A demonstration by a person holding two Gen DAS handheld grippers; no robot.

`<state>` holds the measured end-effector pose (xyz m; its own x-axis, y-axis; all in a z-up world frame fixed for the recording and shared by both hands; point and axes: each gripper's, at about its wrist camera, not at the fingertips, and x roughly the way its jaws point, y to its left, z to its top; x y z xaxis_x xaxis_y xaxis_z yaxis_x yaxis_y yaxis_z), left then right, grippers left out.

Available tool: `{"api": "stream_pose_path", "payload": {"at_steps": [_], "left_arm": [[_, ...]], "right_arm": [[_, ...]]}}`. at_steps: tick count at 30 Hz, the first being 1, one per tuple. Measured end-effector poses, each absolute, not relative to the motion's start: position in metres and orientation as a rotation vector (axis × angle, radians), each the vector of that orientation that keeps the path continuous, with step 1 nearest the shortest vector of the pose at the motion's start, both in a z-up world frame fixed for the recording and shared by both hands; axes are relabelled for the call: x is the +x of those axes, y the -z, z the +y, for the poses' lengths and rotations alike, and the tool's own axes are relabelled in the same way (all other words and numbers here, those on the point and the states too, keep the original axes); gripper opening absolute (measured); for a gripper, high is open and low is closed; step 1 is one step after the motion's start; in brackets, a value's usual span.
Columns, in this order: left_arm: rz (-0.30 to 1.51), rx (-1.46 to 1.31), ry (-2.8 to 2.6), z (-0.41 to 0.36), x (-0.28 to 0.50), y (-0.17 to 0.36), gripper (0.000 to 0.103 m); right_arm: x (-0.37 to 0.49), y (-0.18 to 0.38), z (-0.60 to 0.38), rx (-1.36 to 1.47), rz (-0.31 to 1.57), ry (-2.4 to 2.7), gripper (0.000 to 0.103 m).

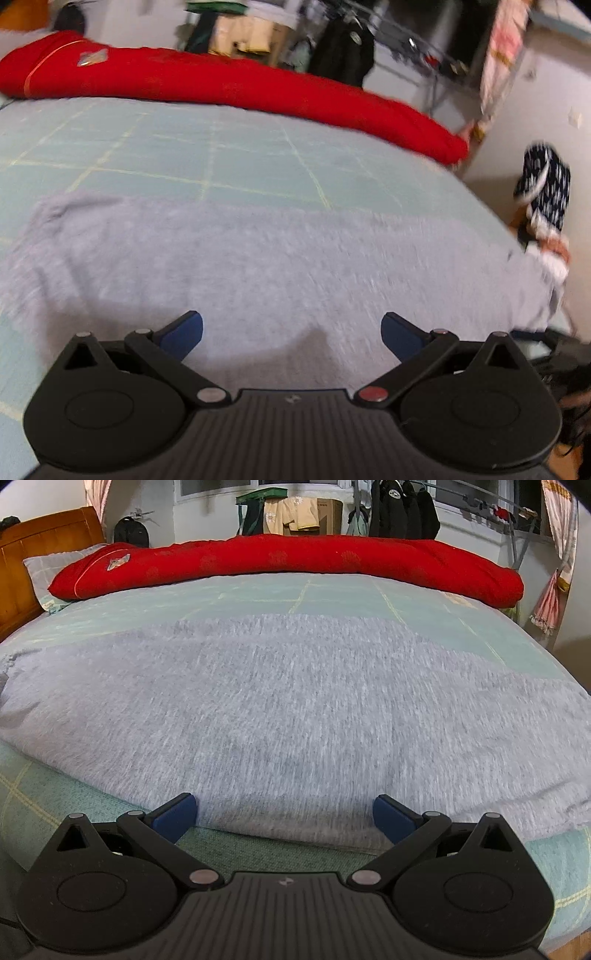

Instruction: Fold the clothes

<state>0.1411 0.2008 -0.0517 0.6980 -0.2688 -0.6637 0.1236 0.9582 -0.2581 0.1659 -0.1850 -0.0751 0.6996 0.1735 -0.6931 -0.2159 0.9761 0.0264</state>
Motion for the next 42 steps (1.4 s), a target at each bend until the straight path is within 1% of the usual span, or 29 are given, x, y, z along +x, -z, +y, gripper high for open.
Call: {"api": "stream_pose_path", "payload": {"at_steps": [3, 7, 12, 19, 27, 33, 37, 40, 42], "left_arm": [[0.8, -0.149, 0.199, 0.191, 0.141, 0.058, 0.102], [0.828, -0.171, 0.175, 0.197, 0.136, 0.071, 0.102], [0.789, -0.196, 0.154, 0.21, 0.109, 0.066, 0.102], [0.754, -0.142, 0.146, 0.199, 0.113, 0.05, 0.102], [0.792, -0.144, 0.114, 0.186, 0.121, 0.075, 0.102], [0.762, -0.179, 0.078, 0.187, 0.107, 0.074, 0.102], [0.77, -0.179, 0.066, 0.186, 0.108, 0.072, 0.102], [0.777, -0.185, 0.046, 0.185, 0.114, 0.074, 0.102], [0.772, -0.208, 0.029, 0.185, 0.116, 0.073, 0.102]], "right_arm": [[0.165, 0.075, -0.184, -0.056, 0.769, -0.215, 0.103], [0.165, 0.075, -0.185, -0.051, 0.77, -0.218, 0.103], [0.165, 0.077, -0.186, -0.05, 0.765, -0.22, 0.103], [0.164, 0.078, -0.186, -0.049, 0.757, -0.222, 0.103], [0.162, 0.079, -0.188, -0.05, 0.742, -0.233, 0.103], [0.158, 0.071, -0.191, -0.059, 0.757, -0.274, 0.103], [0.155, 0.047, -0.22, 0.046, 0.673, -0.342, 0.103], [0.168, 0.045, -0.247, 0.102, 0.652, -0.277, 0.103], [0.182, 0.059, -0.263, 0.141, 0.74, -0.202, 0.103]]}}
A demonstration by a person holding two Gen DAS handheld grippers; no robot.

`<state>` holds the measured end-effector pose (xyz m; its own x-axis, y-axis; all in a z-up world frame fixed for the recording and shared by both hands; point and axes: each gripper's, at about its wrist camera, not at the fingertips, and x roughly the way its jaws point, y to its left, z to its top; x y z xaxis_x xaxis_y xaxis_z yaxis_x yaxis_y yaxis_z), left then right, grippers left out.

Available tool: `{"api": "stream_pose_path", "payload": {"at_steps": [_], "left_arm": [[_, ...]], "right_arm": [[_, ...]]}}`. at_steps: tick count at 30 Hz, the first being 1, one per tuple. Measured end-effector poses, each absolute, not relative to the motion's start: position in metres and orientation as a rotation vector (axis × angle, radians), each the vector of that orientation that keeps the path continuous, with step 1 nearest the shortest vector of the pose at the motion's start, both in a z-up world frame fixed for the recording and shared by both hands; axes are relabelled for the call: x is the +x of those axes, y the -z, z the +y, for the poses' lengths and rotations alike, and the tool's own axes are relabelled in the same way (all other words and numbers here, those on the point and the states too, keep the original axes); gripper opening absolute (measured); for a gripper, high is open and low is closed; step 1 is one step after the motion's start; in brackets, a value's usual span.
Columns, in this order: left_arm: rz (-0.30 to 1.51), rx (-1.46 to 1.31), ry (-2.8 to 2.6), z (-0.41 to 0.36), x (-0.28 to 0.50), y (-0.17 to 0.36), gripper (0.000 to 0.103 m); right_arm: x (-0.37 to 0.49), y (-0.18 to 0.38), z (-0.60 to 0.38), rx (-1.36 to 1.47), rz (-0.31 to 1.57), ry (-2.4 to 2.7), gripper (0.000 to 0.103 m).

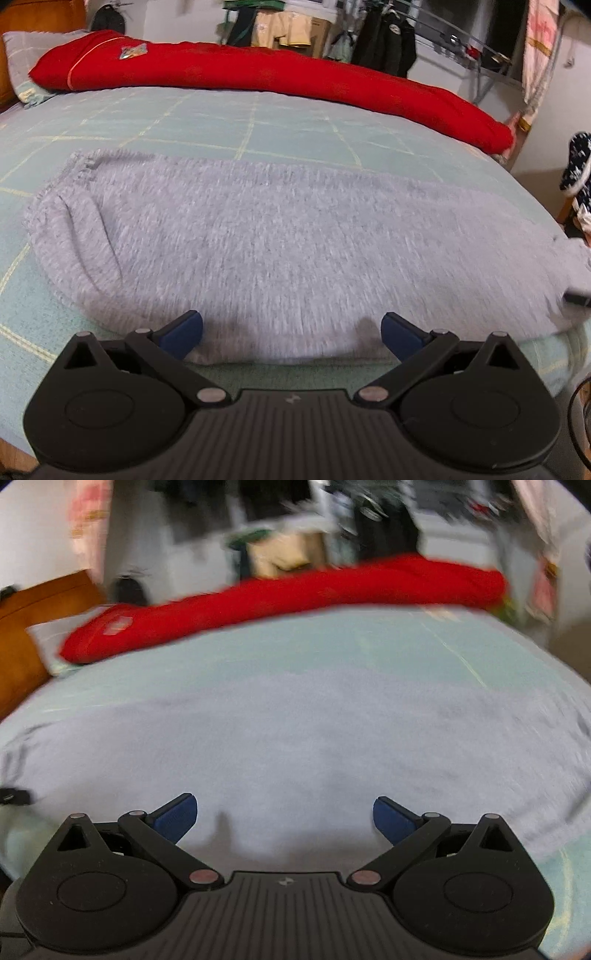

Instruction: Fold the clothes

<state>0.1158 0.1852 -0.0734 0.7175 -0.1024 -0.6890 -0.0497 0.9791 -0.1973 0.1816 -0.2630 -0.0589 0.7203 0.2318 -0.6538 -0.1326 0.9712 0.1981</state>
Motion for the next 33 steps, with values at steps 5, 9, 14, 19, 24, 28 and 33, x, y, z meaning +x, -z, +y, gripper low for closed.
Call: {"api": "stream_pose_path", "payload": {"at_steps": [5, 9, 14, 19, 24, 28, 33], "left_arm": [[0.713, -0.272, 0.039, 0.192, 0.105, 0.062, 0.102], [0.655, -0.32, 0.012, 0.209, 0.091, 0.05, 0.102], [0.59, -0.412, -0.068, 0.25, 0.07, 0.044, 0.102], [0.537, -0.567, -0.111, 0.292, 0.046, 0.052, 0.102], [0.523, -0.721, -0.078, 0.332, 0.055, 0.068, 0.102], [0.539, -0.953, 0.006, 0.368, 0.084, 0.092, 0.102], [0.618, -1.078, -0.009, 0.386, 0.117, 0.114, 0.102]], "right_arm": [[0.174, 0.08, -0.262, 0.09, 0.707, -0.2, 0.103], [0.175, 0.08, -0.251, 0.064, 0.709, -0.147, 0.103], [0.175, 0.081, -0.248, 0.028, 0.709, -0.143, 0.103], [0.176, 0.069, -0.258, 0.086, 0.738, -0.18, 0.103], [0.166, 0.042, -0.257, 0.245, 0.706, -0.3, 0.103], [0.159, 0.024, -0.231, 0.206, 0.672, -0.352, 0.103], [0.153, 0.015, -0.204, 0.14, 0.676, -0.384, 0.103]]}}
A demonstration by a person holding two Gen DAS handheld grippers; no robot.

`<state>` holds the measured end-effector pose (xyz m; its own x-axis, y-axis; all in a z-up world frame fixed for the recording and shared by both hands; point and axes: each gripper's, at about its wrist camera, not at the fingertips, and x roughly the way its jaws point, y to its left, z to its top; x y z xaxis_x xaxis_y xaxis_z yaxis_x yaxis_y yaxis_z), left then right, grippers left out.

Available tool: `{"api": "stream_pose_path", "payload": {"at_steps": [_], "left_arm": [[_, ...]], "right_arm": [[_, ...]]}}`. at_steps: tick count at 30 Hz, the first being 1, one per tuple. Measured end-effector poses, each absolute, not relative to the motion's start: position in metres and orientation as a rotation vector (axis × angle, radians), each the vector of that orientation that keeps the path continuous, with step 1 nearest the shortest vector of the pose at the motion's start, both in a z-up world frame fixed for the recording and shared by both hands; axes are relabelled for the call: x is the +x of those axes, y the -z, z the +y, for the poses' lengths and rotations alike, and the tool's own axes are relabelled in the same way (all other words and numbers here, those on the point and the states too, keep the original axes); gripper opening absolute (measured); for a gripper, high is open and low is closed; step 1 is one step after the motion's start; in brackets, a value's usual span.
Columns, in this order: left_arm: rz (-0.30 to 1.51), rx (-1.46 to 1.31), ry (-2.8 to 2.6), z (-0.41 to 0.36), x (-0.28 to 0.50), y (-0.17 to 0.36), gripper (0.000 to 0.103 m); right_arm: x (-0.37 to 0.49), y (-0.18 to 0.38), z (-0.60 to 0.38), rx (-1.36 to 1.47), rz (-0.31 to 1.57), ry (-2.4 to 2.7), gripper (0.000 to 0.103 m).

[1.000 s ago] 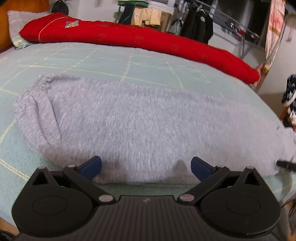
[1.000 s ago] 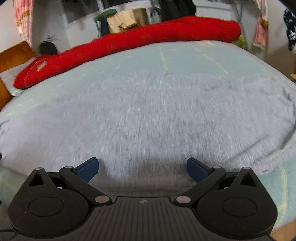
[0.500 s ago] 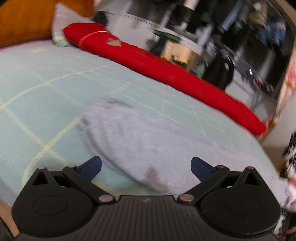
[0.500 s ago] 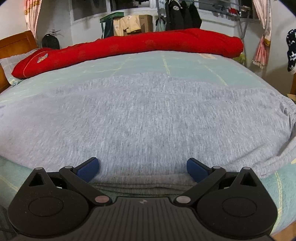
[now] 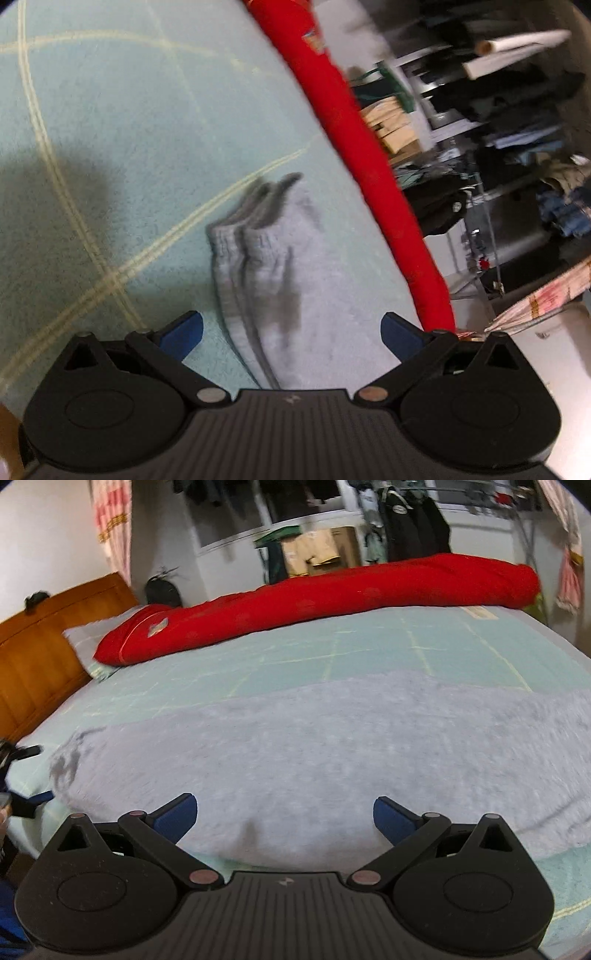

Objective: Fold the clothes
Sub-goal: 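Close the left gripper on the ribbed cuffs of the grey sweatpants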

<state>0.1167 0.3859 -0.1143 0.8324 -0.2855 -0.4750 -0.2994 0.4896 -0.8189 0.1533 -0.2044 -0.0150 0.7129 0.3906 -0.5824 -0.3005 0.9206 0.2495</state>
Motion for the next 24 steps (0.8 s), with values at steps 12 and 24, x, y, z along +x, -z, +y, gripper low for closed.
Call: {"api": "stream_pose_path", "payload": {"at_steps": [12, 24], "left_arm": [[0.575, -1.005, 0.008, 0.393, 0.161, 0.113, 0.102], [0.551, -0.993, 0.107, 0.384, 0.153, 0.121, 0.102]], "right_arm": [[0.156, 0.017, -0.187, 0.101, 0.711, -0.36, 0.103], [0.161, 0.024, -0.174, 0.117, 0.748, -0.4, 0.103]]}}
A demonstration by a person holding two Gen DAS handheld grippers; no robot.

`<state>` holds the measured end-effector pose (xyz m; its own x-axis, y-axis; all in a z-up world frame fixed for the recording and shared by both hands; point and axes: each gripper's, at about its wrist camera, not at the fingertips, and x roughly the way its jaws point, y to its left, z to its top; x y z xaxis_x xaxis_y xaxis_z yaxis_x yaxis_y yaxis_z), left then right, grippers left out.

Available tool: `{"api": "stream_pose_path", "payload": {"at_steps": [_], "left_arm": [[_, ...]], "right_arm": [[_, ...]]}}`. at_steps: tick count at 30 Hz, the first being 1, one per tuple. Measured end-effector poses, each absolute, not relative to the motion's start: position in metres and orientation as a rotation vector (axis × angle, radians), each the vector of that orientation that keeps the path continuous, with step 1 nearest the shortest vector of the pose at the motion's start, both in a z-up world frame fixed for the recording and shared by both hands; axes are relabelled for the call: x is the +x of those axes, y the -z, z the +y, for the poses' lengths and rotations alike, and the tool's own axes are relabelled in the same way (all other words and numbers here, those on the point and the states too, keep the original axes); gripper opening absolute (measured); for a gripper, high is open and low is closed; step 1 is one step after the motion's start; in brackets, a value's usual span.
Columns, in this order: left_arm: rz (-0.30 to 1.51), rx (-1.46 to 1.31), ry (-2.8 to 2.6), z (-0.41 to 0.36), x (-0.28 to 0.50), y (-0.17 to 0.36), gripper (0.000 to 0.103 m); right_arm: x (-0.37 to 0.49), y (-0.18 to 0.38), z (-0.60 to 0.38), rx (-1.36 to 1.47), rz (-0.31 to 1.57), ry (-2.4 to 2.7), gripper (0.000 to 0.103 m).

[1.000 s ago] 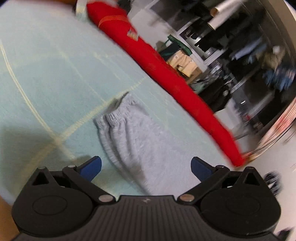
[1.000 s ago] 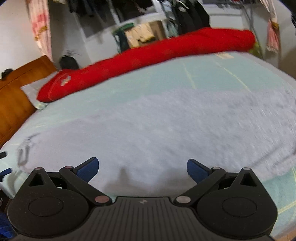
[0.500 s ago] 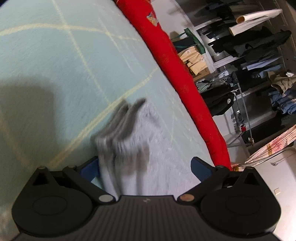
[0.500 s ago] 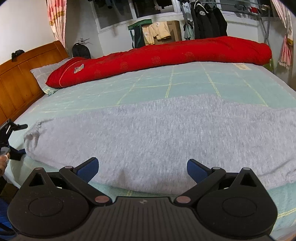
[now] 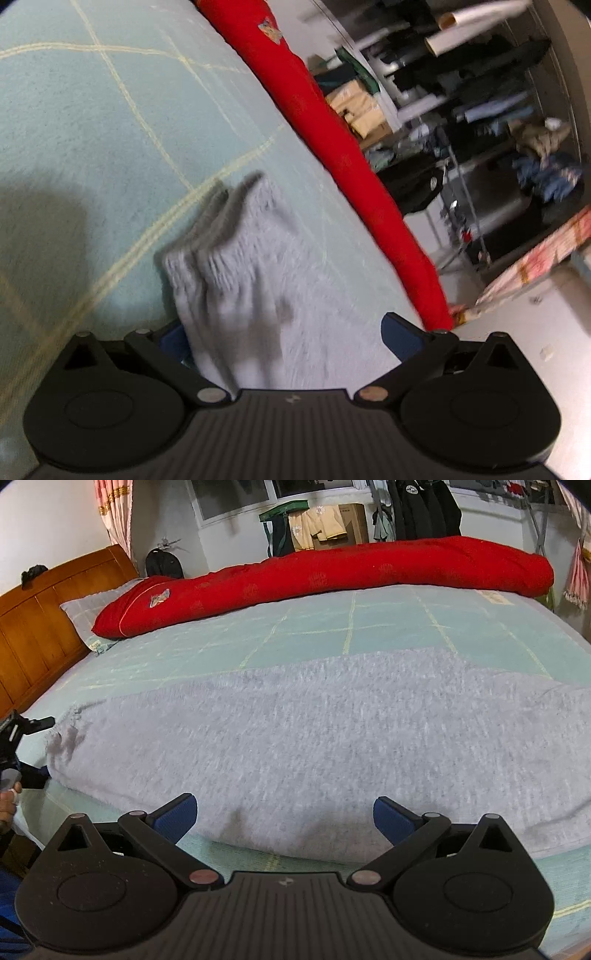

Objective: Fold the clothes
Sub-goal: 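Close the left gripper on the ribbed cuffs of the grey sweatpants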

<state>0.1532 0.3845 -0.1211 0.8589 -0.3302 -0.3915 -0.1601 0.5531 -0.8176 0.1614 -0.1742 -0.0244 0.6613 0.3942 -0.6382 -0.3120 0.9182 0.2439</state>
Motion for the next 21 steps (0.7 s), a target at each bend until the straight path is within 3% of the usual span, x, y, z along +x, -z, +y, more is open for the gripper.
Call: {"api": "stream_pose_path", "payload": {"at_steps": [14, 17, 20, 21], "left_arm": [[0.494, -0.948, 0.167, 0.386, 0.147, 0.128, 0.102], [0.521, -0.93, 0.14, 0.385, 0.151, 0.125, 0.097], [0.549, -0.864, 0.083, 0.379, 0.148, 0.123, 0.076], [0.552, -0.866, 0.062, 0.381, 0.145, 0.124, 0.064]], "right_arm": [[0.162, 0.019, -0.173, 0.105, 0.737, -0.407, 0.103], [0.161, 0.017, -0.17, 0.103, 0.729, -0.418, 0.103], [0.161, 0.016, -0.169, 0.093, 0.727, -0.416, 0.103], [0.161, 0.016, -0.169, 0.093, 0.728, -0.414, 0.103]]}}
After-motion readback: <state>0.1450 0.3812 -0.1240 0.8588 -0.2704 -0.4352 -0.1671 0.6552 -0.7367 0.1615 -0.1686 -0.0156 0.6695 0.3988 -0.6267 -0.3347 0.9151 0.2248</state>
